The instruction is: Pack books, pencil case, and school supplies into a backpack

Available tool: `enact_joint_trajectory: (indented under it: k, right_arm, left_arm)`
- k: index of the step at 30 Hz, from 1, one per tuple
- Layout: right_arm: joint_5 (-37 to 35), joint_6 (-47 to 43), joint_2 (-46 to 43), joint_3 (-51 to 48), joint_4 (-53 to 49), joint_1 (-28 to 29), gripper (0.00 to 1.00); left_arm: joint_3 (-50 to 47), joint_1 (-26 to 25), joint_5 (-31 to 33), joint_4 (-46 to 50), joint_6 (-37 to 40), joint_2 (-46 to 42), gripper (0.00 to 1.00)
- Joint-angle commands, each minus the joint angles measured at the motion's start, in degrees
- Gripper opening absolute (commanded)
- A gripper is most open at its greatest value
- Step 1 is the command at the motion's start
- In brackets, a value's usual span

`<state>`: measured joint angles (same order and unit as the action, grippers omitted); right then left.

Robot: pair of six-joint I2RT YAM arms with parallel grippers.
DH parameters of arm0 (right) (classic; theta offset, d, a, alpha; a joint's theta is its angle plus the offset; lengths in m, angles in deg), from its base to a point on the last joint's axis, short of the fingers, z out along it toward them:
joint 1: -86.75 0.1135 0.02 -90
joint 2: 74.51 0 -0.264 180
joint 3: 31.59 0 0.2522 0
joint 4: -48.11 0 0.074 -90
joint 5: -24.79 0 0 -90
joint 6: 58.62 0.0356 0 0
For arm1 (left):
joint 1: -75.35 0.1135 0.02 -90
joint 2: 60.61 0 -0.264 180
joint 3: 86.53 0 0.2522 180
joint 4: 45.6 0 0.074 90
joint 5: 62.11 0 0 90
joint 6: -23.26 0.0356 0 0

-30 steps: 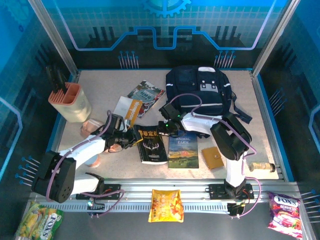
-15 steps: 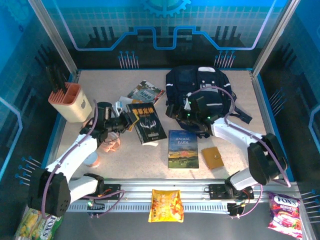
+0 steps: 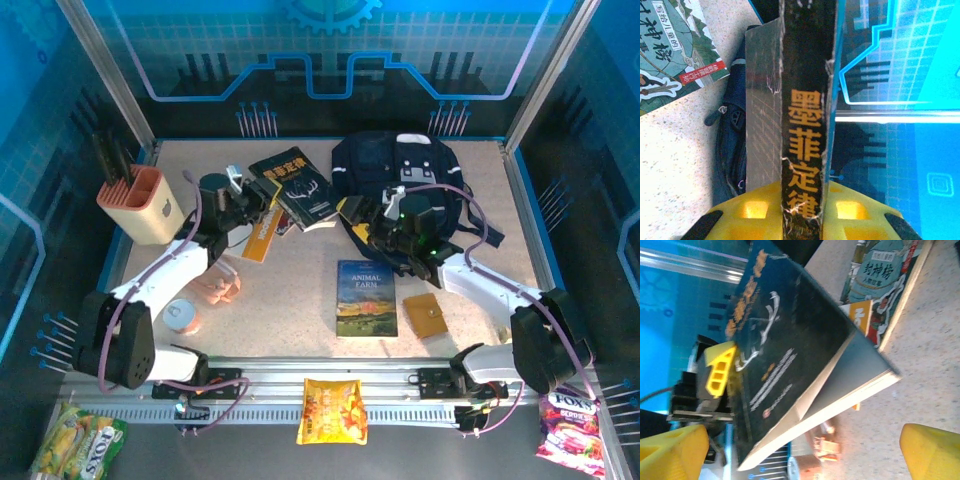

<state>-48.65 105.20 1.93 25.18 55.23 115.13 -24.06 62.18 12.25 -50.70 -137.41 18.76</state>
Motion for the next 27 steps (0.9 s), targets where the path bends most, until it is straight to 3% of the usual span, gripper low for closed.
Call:
enact_joint_trajectory:
  k: [1,15,18,27]
  right_arm:
    - [-1.7,8.3,0.5,1.1,5.5,1.9,0.99]
    - [-8.4,17.5,11.4,6.7,13.1,5.4,1.00]
    - [-9.2,16.9,13.4,7.0,15.8,4.6,0.95]
    - [-8.1,15.6,15.4,8.9,20.0,3.3,0.54]
  left_arm:
    - [3.1,-1.4,2.5,-11.1,-6.3,1.7,0.10]
    - [4.0,-2.7,0.6,-13.9,-10.8,4.6,0.10]
    - [3.5,-2.7,0.4,-14.0,-11.1,4.5,0.10]
    - [1.7,-2.7,-0.3,-12.5,-10.1,4.8,0.11]
